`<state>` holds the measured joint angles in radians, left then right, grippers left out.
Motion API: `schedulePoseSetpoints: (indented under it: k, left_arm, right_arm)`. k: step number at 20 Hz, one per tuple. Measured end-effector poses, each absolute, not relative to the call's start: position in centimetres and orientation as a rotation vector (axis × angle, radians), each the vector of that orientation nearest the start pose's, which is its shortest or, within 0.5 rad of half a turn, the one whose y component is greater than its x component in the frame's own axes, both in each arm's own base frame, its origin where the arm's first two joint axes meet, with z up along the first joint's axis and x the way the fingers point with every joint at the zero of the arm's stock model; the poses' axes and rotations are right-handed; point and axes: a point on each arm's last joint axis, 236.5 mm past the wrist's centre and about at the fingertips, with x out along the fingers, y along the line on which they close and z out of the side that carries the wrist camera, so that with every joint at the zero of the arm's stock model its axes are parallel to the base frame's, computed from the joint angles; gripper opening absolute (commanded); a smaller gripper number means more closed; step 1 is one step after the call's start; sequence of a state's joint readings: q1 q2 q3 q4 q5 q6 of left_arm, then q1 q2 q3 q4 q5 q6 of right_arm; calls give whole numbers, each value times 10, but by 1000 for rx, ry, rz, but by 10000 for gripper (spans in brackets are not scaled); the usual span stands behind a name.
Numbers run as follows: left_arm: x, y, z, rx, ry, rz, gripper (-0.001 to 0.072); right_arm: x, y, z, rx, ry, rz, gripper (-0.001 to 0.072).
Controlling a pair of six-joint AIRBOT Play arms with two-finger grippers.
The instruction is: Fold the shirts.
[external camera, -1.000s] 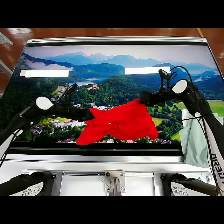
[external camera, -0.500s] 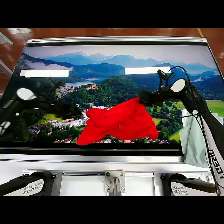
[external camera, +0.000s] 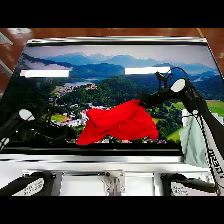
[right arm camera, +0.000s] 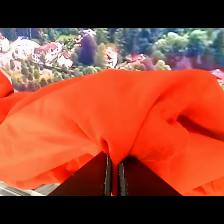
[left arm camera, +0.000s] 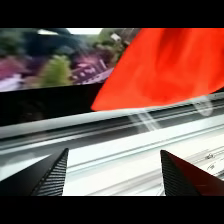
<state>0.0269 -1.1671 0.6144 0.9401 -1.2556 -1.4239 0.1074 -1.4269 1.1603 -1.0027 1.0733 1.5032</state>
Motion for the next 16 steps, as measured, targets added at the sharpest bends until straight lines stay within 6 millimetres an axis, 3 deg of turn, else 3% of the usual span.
schedulePoseSetpoints:
  k: [8, 12, 13, 16]
  left_arm:
    - [218, -161, -109, -641, 1654, -345, 693]
    - [230, -175, -118, -679, 1617, -331, 140]
    - [232, -179, -118, -682, 1609, -335, 37]
    - [238, -189, -106, -657, 1583, -405, 36]
  right_arm:
    - [393, 155, -13, 436, 1319, 373, 58]
    - [393, 156, -13, 441, 1319, 375, 58]
    - [393, 156, -12, 444, 1318, 377, 58]
    - [393, 160, -9, 464, 1315, 385, 58]
